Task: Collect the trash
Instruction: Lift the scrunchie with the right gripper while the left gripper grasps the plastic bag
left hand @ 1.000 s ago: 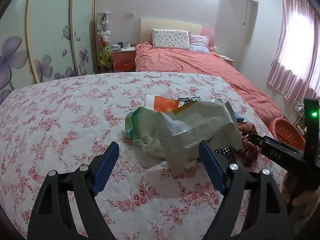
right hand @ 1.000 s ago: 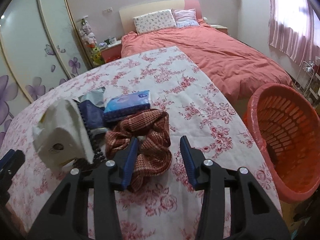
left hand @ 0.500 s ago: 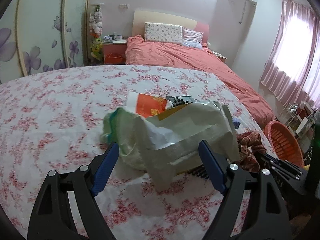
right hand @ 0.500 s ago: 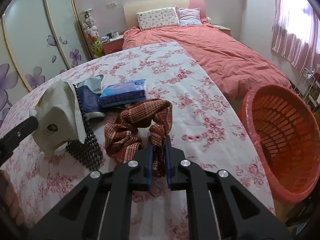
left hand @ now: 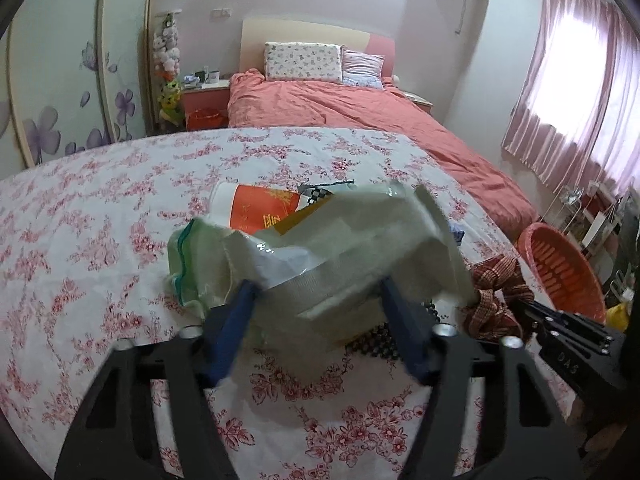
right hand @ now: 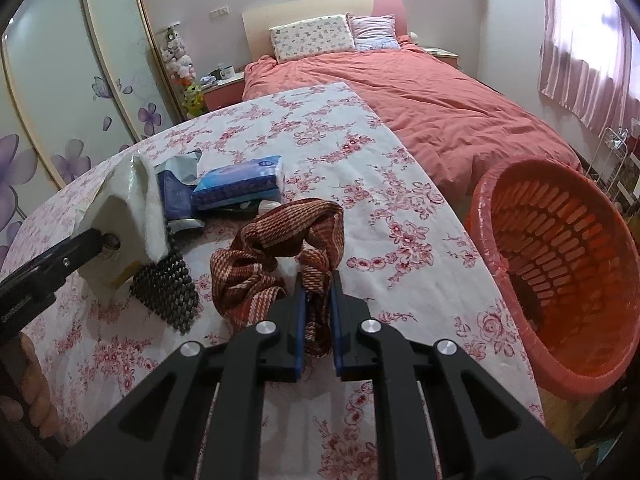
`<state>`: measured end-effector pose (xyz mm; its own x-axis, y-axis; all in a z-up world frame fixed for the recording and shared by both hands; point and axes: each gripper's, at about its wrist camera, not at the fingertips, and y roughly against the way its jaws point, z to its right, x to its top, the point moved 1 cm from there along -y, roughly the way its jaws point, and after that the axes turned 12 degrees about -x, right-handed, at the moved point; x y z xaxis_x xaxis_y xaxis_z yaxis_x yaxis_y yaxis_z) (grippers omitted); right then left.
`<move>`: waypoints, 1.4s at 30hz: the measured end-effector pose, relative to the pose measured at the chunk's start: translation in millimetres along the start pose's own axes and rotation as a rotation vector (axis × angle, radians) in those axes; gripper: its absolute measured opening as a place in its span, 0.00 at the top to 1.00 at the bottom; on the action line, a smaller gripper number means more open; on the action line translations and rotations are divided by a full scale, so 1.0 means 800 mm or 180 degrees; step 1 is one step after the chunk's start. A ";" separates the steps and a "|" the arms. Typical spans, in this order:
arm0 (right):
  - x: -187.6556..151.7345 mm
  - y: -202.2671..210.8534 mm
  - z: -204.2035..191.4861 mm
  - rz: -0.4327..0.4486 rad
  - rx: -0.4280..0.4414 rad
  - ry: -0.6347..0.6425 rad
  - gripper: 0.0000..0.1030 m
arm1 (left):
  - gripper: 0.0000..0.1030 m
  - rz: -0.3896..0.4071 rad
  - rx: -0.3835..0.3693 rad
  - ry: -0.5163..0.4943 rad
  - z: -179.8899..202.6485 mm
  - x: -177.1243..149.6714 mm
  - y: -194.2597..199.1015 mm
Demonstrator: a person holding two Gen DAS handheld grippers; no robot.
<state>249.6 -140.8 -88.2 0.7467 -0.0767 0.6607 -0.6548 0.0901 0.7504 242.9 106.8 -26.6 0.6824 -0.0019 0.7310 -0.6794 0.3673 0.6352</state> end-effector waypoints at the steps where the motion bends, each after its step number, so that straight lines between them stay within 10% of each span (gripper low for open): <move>1: 0.000 0.000 0.001 -0.0003 0.0000 -0.0005 0.89 | 0.51 -0.0022 0.0010 -0.0013 0.001 0.000 -0.002; 6: -0.002 0.005 0.005 -0.0002 0.0003 -0.0020 0.89 | 0.79 -0.0091 0.0025 -0.0046 0.003 -0.003 -0.007; 12: -0.002 0.012 0.013 0.0019 0.0002 -0.0056 0.89 | 0.90 -0.0037 -0.0010 -0.0037 0.005 -0.005 0.002; 42: -0.013 0.077 0.059 0.0282 -0.0018 -0.0236 0.89 | 0.90 0.0131 -0.0234 -0.0049 0.031 -0.011 0.046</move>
<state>195.4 -181.6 -48.0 0.6750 -0.1415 0.7241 -0.7171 0.1052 0.6890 205.3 96.8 -3.5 0.6496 0.0004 0.7603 -0.6848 0.4347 0.5849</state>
